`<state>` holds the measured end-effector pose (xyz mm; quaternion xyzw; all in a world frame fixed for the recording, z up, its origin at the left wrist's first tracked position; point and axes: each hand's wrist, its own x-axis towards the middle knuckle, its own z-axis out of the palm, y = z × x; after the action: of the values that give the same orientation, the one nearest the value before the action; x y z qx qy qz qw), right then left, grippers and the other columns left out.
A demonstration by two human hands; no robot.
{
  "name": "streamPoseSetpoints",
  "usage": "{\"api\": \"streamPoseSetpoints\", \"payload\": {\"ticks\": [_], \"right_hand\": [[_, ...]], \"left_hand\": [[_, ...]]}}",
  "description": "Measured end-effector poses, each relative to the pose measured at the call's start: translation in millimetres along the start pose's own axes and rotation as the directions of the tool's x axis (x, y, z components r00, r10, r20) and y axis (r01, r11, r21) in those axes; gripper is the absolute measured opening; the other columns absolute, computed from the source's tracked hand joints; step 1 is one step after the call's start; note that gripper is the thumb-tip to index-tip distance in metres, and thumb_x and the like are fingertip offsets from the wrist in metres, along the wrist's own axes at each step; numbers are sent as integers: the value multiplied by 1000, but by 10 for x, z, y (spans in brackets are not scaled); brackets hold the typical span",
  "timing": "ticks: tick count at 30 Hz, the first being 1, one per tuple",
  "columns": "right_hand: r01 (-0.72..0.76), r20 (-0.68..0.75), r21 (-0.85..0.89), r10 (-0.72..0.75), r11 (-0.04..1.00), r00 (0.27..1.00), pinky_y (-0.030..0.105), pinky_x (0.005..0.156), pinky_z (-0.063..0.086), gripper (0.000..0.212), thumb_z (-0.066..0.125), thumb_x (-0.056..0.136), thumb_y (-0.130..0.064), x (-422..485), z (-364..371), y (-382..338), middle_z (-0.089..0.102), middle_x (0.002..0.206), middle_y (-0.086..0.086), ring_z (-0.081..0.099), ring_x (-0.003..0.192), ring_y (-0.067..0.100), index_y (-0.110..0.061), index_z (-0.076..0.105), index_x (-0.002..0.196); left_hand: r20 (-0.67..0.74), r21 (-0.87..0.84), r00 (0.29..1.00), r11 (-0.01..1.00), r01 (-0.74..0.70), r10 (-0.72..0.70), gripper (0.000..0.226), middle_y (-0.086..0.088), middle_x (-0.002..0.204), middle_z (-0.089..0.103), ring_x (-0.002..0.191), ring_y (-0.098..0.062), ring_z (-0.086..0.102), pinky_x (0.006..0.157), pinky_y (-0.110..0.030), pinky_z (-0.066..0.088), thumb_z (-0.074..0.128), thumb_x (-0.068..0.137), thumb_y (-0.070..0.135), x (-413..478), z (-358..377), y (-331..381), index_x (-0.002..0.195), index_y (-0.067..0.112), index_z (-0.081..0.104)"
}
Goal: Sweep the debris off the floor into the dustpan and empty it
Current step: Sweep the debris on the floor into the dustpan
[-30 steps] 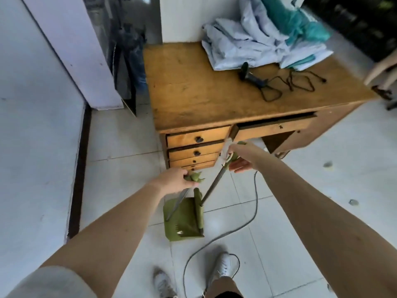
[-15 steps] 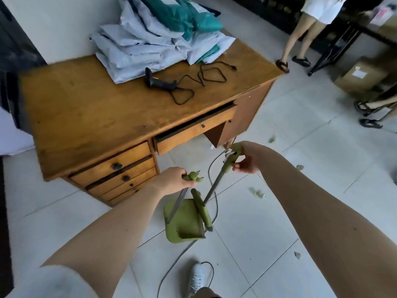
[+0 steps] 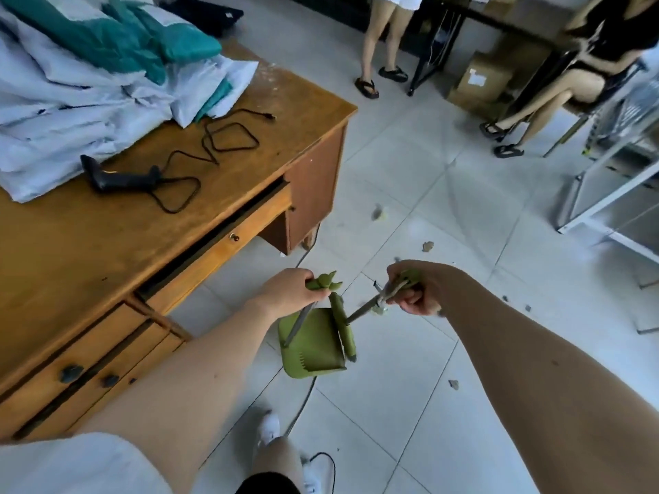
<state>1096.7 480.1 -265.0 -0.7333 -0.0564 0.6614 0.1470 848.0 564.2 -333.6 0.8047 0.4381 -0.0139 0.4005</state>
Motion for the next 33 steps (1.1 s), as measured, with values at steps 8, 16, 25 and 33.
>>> {"api": "streamPoseSetpoints", "payload": {"ticks": [8, 16, 25, 33], "right_hand": [[-3, -82, 377, 37, 926, 996, 25, 46, 57, 10, 49, 85, 4, 207, -689, -78, 65, 84, 24, 66, 53, 25, 3, 54, 94], [51, -58, 570, -21, 820, 998, 15, 29, 32, 19, 57, 94, -5, 419, -1133, -294, 42, 53, 4, 38, 30, 13, -7, 48, 77], [75, -105, 511, -24, 856, 994, 15, 32, 32, 15, 47, 91, 4, 855, -1787, -579, 36, 41, 2, 36, 29, 11, -9, 43, 85], [94, -99, 451, -55, 888, 994, 15, 29, 33, 19, 43, 92, 4, 1471, -2742, -1234, 43, 40, 4, 41, 27, 10, -10, 44, 79]], "left_hand": [[147, 44, 987, 996, -78, 71, 32, 6, 73, 60, 71, -12, 59, 56, -29, 40, 57, 85, 58, 854, 35, 263, 79, 26, 56], [223, 172, 971, 977, -126, 86, 34, -3, 85, 61, 77, -18, 59, 64, -34, 44, 53, 90, 50, 1572, 7, 423, 91, 16, 55], [194, 321, 977, 936, -144, 84, 31, 2, 76, 55, 74, -20, 57, 53, -31, 35, 50, 91, 48, 2259, 8, 683, 89, 17, 51], [166, 345, 986, 937, -53, -6, 30, 1, 74, 53, 71, -20, 56, 53, -32, 34, 51, 90, 46, 3245, -12, 1199, 84, 17, 50]]}}
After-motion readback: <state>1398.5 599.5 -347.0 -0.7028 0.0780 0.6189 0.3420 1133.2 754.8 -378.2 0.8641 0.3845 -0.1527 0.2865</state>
